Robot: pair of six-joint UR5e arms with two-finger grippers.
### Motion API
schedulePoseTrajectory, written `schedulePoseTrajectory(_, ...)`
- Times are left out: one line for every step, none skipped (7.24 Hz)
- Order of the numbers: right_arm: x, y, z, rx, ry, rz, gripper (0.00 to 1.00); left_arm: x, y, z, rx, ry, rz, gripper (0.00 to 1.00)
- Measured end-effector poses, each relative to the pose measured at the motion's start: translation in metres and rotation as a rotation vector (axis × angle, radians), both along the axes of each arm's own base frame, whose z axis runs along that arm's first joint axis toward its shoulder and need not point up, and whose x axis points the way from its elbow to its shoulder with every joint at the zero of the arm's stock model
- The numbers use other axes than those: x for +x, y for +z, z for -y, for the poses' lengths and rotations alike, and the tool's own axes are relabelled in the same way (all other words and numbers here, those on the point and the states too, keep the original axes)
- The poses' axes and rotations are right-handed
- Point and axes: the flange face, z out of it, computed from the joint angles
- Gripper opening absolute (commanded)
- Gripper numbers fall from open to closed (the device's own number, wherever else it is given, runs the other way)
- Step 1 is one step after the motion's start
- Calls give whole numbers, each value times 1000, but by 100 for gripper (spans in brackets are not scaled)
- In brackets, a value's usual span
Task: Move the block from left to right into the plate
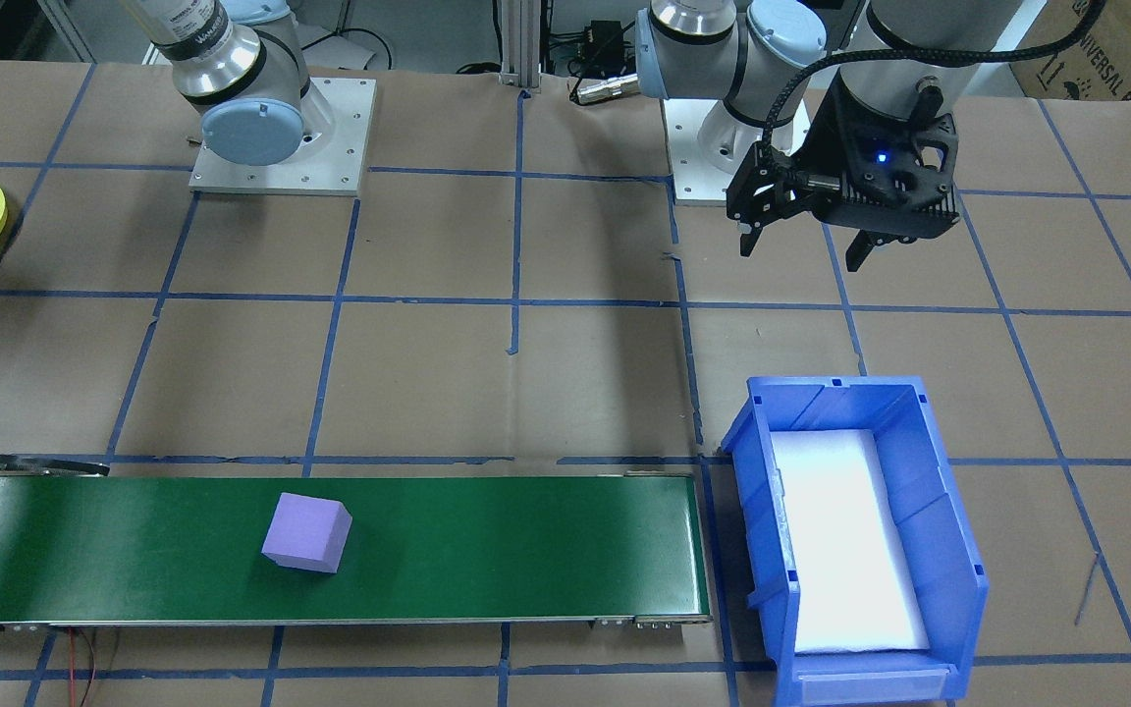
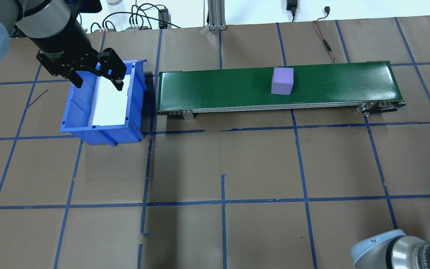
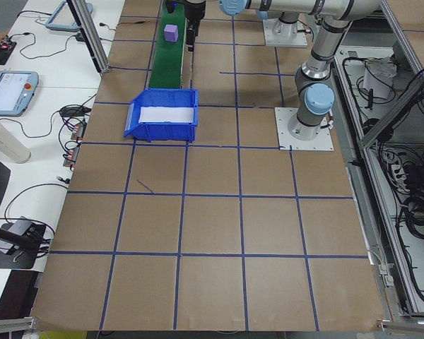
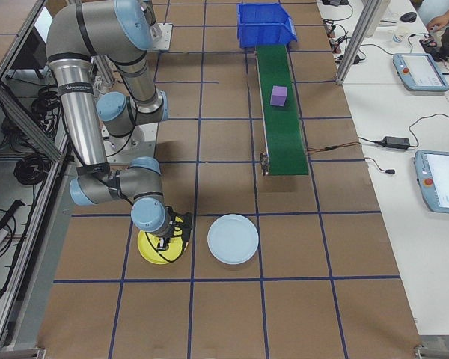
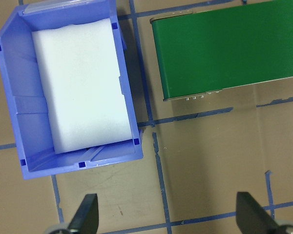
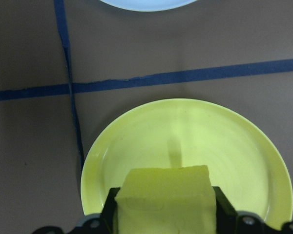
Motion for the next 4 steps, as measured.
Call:
schedulePoseTrajectory(0, 2, 2, -13, -5, -1, 100, 1, 4, -8, 22, 3, 2, 100)
schedulePoseTrajectory(3, 7, 8, -15, -14, -6, 100, 2, 5, -14, 36, 3, 5, 100)
schedulePoseTrajectory(14, 16, 23, -11, -14, -15, 100, 6, 5, -14, 41, 9, 4, 100)
schedulePoseTrajectory(35, 31, 56, -13, 9, -38, 100, 16, 4, -12, 43, 28, 1, 100)
